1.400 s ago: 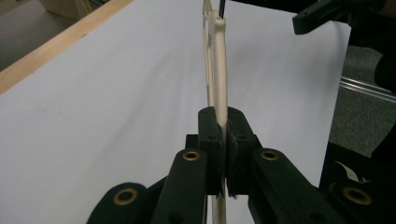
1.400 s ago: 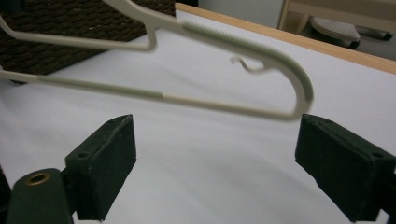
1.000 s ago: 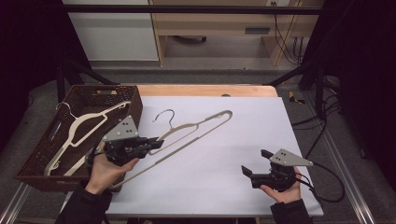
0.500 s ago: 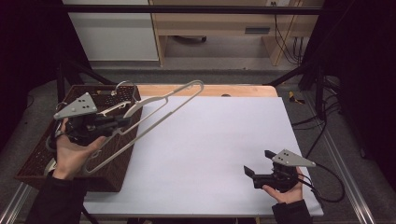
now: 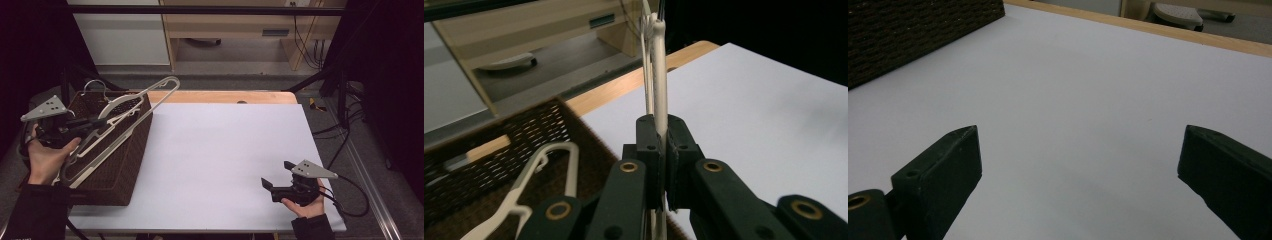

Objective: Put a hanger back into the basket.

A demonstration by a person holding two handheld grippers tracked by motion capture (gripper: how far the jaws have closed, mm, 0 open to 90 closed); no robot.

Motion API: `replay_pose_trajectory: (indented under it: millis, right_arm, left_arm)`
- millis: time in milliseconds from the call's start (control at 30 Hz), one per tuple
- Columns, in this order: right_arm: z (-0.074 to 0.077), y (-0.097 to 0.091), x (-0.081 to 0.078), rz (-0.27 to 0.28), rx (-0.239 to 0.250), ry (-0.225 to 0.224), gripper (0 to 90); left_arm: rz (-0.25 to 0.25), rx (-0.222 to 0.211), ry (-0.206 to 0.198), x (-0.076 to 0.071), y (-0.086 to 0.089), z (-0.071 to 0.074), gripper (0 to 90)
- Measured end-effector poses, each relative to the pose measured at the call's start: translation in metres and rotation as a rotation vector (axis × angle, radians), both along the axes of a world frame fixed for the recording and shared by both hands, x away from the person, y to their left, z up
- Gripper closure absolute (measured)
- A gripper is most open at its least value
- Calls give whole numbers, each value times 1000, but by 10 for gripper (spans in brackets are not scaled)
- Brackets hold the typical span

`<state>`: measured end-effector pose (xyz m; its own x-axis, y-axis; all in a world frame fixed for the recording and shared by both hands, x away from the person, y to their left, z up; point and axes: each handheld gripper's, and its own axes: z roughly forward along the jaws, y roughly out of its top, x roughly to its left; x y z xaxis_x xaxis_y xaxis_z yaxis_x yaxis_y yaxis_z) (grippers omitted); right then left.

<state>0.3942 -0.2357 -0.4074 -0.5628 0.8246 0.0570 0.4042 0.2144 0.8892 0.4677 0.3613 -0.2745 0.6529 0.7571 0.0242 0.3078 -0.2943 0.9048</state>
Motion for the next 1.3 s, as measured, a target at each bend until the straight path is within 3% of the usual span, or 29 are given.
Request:
replay_pose_trajectory:
  millis: [300, 633, 800, 1033, 1167, 1267, 1300]
  right_arm:
    - [0, 0, 0, 3, 4, 6, 40]
    - [0, 0, 0, 2, -2, 7, 38]
    - [0, 0, 0, 2, -4, 8, 36]
    - [-1, 1, 0, 4, -1, 14, 33]
    - [-1, 1, 1, 3, 2, 14, 31]
    - [-1, 1, 1, 2, -3, 14, 28]
    - [-1, 1, 1, 0, -3, 13, 26]
  left_arm:
    - [70, -7, 19, 7, 45, -10, 865]
    - [115, -22, 72, 13, 78, -29, 864]
    - [122, -26, 94, 15, 83, -35, 864]
    - [129, 30, 155, 24, 79, -43, 864]
    - [130, 36, 205, 25, 85, -53, 864]
    - [122, 14, 237, 29, 84, -65, 865]
    - [120, 32, 256, 31, 82, -68, 864]
